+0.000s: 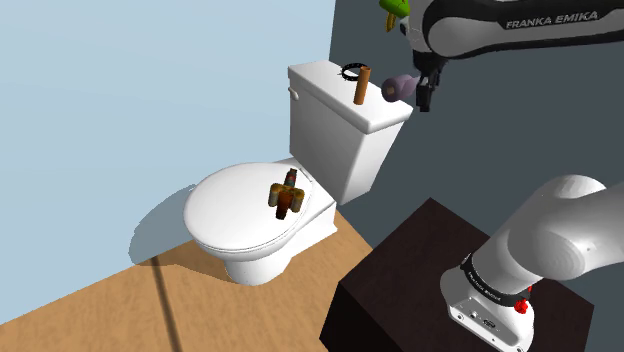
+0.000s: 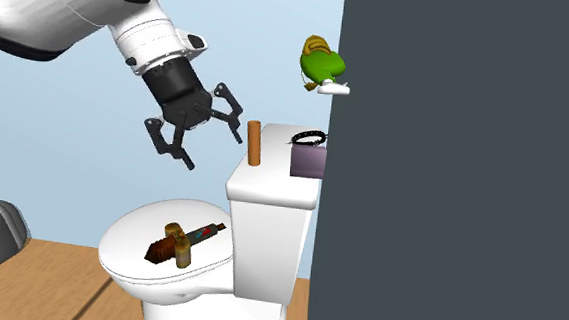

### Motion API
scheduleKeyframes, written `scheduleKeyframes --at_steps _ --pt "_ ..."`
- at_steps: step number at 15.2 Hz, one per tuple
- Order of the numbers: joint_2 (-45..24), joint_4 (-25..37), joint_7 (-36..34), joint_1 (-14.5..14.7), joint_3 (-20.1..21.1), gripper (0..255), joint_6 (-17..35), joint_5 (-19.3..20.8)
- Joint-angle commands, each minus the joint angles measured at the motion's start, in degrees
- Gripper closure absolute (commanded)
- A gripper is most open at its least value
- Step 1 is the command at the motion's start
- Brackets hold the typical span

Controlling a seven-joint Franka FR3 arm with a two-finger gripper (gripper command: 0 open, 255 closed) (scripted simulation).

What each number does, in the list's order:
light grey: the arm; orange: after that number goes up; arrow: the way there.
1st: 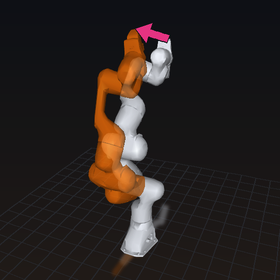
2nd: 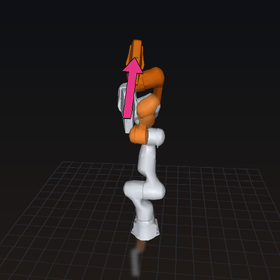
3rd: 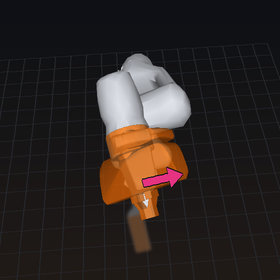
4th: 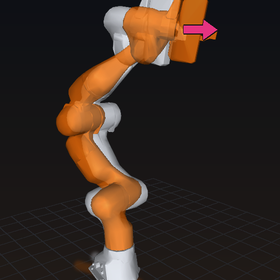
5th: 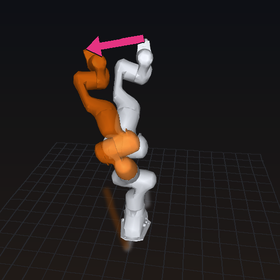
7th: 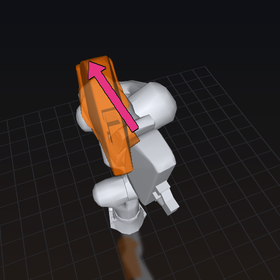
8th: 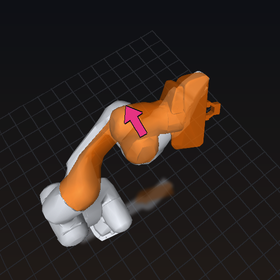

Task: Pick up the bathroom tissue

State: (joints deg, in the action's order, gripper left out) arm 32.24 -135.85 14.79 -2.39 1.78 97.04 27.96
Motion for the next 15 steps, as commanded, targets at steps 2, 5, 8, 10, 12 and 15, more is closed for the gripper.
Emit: scheduleKeyframes --at_steps 2,5,8,10,12,15 --pt "-4.2 0.4 4.3 -0.9 0.0 0 2.8 8.2" --pt "-8.8 1.2 7.5 -2.1 0.1 0 6.0 16.4" --pt "-13.6 2.4 9.9 -3.3 0.2 0 9.1 25.1" --pt "-16.9 3.4 11.1 -4.1 0.2 0 11.1 31.1" --pt "-20.2 4.6 12.1 -4.9 0.2 0 12.8 37.2" --pt "-25.2 6.8 13.2 -5.9 0.0 0 15.1 46.6"
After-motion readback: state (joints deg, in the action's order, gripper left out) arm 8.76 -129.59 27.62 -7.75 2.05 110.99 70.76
